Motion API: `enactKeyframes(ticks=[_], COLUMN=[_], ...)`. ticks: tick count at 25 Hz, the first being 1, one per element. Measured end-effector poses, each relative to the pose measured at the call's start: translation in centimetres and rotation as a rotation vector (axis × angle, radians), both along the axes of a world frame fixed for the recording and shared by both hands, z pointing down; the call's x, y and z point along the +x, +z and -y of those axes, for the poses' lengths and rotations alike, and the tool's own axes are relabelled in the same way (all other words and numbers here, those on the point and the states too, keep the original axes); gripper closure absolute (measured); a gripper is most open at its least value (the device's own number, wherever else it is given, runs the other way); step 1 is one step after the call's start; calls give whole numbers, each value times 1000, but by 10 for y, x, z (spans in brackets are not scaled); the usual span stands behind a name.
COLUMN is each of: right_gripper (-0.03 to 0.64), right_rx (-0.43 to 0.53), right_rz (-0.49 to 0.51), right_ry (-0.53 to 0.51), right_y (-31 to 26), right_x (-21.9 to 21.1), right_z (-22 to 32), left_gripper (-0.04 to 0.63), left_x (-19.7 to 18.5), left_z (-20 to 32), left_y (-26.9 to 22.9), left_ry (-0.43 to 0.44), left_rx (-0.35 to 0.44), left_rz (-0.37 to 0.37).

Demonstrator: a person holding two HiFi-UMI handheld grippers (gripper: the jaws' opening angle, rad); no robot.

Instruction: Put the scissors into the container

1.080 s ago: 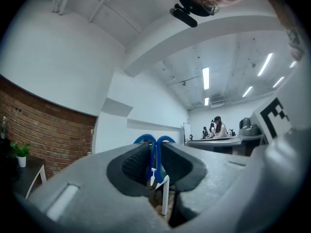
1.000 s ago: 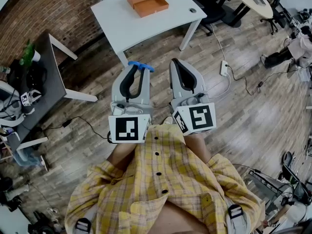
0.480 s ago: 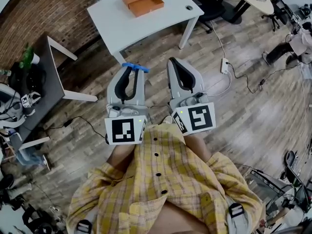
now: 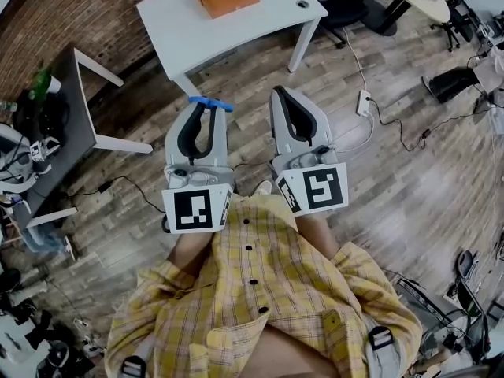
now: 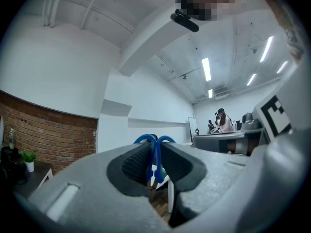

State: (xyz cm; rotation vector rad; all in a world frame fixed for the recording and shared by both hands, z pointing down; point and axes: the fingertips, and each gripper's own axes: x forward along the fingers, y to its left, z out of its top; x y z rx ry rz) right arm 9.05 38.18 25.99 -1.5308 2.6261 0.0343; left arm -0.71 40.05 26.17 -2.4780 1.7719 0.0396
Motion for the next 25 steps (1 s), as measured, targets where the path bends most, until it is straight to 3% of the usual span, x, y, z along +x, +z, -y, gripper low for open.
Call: enactKeyframes(ticks=[12, 25], right_gripper=[611, 611], right_rx=[-52, -36], right_rz=[10, -29], right_ry=[-19, -24], right_y=[22, 14], right_x=[-4, -54], right_z=[33, 154], left_gripper=[518, 518], left_x=[2, -34], left_z=[36, 155], left_y=[17, 10], left_ry=[-19, 1], left_rx=[-42, -32], left_rz=[-29, -70])
